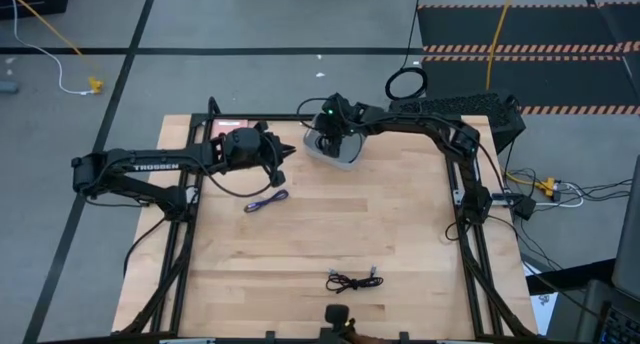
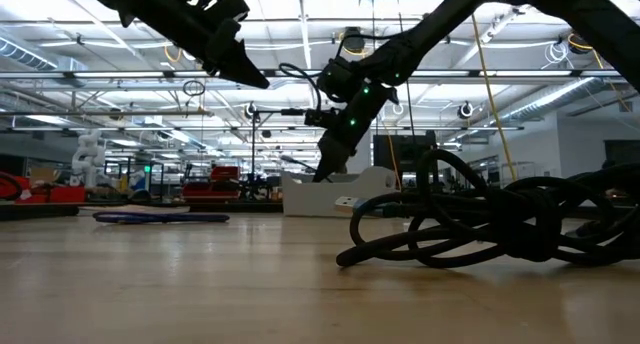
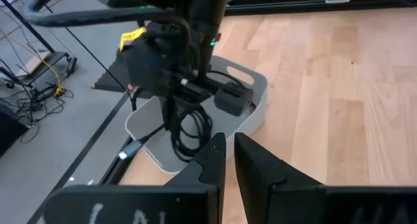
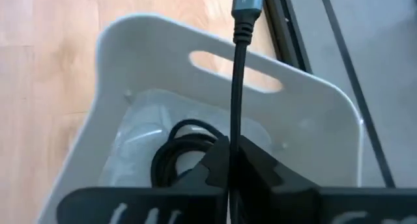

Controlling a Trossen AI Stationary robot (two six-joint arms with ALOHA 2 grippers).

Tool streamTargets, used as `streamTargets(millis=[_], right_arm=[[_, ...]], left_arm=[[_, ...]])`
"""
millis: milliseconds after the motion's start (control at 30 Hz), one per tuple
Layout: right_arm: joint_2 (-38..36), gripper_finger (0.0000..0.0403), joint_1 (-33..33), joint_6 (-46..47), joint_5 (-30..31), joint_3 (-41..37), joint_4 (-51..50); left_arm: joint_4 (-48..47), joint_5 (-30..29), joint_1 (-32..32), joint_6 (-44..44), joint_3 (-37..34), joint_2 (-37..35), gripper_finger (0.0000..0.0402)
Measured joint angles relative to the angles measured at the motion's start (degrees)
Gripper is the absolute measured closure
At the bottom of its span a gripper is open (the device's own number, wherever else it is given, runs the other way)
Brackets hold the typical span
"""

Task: Pick and place USB-C Cables
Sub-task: Put the top black charger cable into the gray bin

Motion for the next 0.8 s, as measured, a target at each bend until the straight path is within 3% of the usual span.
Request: streamTargets(millis=[333,800], right_arm=[[-1.66,0.0391,0.66,1.26,1.47,0.00,-6.59],[-1.63,0.0401,0.46,-5.99,3.90,-2.39,-10.32]], left_arm=[[-0.07,-0.02,0.13,-0.60,0.00,0.00,0.0364],[0.15,-0.03,0.13,-1.13,0.00,0.00,0.0364]])
